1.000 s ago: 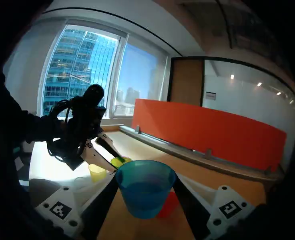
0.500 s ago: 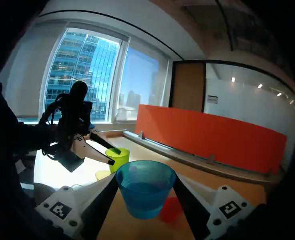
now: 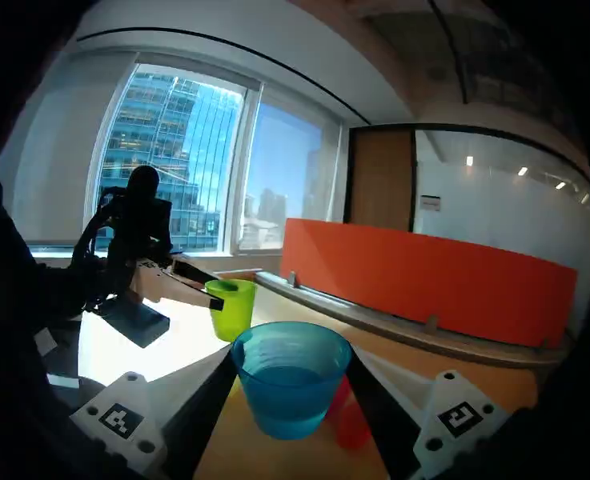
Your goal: Pour water
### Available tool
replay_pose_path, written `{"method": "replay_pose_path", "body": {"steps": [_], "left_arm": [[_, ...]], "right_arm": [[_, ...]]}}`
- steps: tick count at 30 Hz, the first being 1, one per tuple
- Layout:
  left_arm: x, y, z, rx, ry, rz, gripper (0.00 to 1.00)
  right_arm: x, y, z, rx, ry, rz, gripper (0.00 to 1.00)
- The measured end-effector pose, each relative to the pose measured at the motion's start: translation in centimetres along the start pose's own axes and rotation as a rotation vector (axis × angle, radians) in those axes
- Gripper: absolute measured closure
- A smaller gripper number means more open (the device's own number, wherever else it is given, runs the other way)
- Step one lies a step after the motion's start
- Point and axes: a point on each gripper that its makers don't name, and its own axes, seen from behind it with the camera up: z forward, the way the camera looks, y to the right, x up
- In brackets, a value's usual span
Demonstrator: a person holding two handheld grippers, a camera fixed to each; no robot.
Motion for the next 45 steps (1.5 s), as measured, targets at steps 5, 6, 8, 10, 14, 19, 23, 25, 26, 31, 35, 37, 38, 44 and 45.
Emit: {"method": "replay_pose_path", "body": {"steps": [5, 6, 8, 10, 14, 19, 23, 25, 26, 31, 35, 37, 38, 44, 45], "left_arm": [[0.8, 0.3, -0.8, 0.002, 0.034, -0.013, 0.13], [0.9, 0.3, -1.0, 0.003, 0.039, -0.014, 0.13], [1.1, 0.4, -1.1, 0.005, 0.045, -0.012, 0.13], [1.2, 0.5, -1.3, 0.008, 0.050, -0.012, 0.13], [1.4, 0.7, -1.6, 0.010, 0.057, -0.016, 0.13], [1.6, 0.9, -1.9, 0.008, 0.065, -0.015, 0.13], [1.6, 1.0, -2.1, 0.007, 0.068, -0.010, 0.13], [1.7, 1.1, -2.1, 0.007, 0.070, -0.006, 0.13], [1.7, 1.1, -2.1, 0.007, 0.071, -0.004, 0.13], [1.9, 1.2, -2.2, 0.007, 0.081, 0.004, 0.13], [1.9, 1.3, -2.3, 0.002, 0.083, 0.005, 0.13], [1.9, 1.4, -2.3, 0.000, 0.084, 0.004, 0.13], [2.0, 1.5, -2.4, -0.001, 0.086, 0.003, 0.13], [2.2, 1.7, -2.7, -0.008, 0.093, 0.011, 0.13], [2.2, 1.7, -2.8, -0.008, 0.093, 0.014, 0.13]], "right_arm": [[0.4, -0.4, 0.1, 0.005, 0.007, 0.013, 0.08], [0.4, -0.4, 0.1, 0.006, 0.008, 0.014, 0.08], [0.5, -0.6, 0.1, 0.007, 0.009, 0.014, 0.08], [0.5, -0.7, 0.1, 0.010, 0.010, 0.013, 0.07], [0.6, -0.9, 0.1, 0.015, 0.010, 0.012, 0.07], [0.6, -1.1, 0.1, 0.017, 0.007, 0.010, 0.08], [0.6, -1.2, 0.1, 0.020, 0.007, 0.012, 0.07], [0.7, -1.2, 0.1, 0.022, 0.006, 0.014, 0.07], [0.7, -1.3, 0.1, 0.023, 0.006, 0.015, 0.07], [0.7, -1.3, 0.2, 0.024, 0.006, 0.013, 0.07], [0.8, -1.3, 0.2, 0.025, 0.006, 0.014, 0.07], [0.8, -1.3, 0.2, 0.025, 0.006, 0.016, 0.07], [0.8, -1.3, 0.2, 0.025, 0.006, 0.017, 0.07], [0.8, -1.3, 0.3, 0.027, 0.007, 0.017, 0.07], [0.8, -1.4, 0.3, 0.027, 0.007, 0.017, 0.07]]}}
